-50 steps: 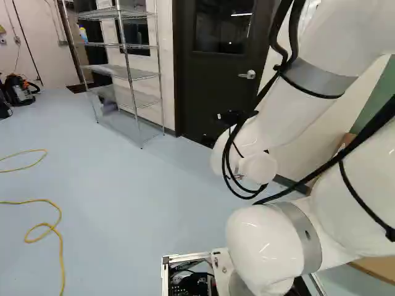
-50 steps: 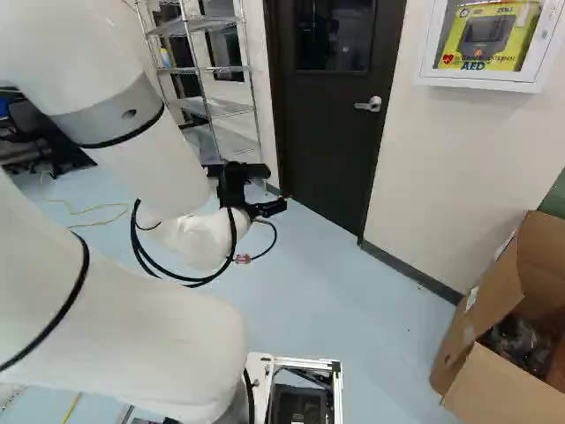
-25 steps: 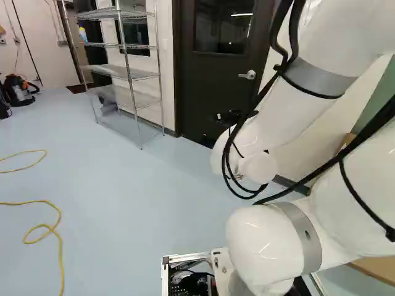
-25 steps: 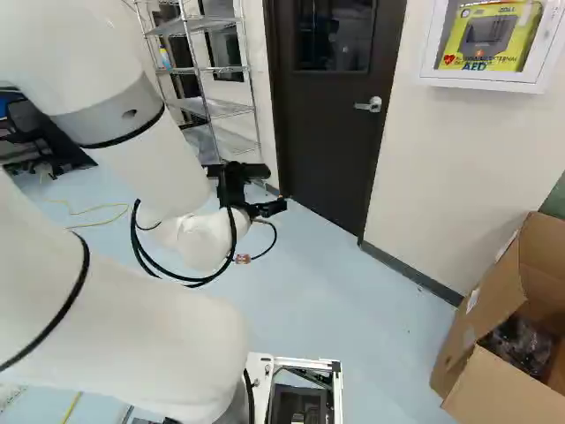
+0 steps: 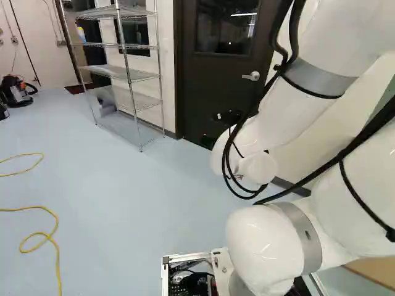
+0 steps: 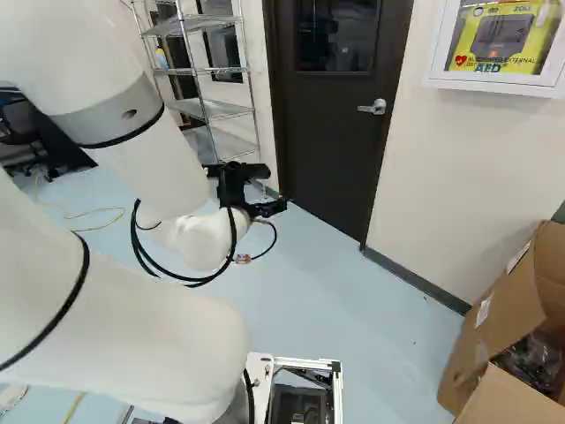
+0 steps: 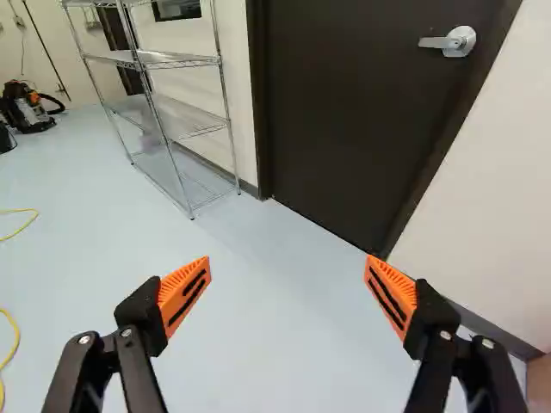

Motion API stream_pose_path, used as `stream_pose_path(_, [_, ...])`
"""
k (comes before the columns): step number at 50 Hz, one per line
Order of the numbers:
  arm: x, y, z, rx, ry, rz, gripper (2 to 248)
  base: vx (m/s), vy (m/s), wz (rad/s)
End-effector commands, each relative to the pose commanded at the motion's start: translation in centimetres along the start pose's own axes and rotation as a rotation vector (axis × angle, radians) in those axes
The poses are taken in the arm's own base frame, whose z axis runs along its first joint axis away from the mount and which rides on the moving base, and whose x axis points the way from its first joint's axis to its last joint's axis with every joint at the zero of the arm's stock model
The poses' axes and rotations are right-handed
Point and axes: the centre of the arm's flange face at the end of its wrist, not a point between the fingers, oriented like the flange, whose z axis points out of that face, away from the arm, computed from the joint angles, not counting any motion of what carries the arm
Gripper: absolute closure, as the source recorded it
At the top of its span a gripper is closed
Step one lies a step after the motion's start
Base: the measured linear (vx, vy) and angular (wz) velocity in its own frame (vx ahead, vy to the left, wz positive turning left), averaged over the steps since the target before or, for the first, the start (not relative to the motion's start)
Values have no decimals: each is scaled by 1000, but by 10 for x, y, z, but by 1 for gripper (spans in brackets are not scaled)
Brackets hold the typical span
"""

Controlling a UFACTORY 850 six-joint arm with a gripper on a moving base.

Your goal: Open the door and move inside

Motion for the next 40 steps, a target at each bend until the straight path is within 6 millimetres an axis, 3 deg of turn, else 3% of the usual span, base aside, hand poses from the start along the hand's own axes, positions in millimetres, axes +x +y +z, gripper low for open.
stream_pose_path(19, [0, 0, 0, 0, 0, 0, 3, 114, 33, -16])
stream_pose_path(40, [0, 0, 0, 0, 0, 0, 3, 158, -8, -271])
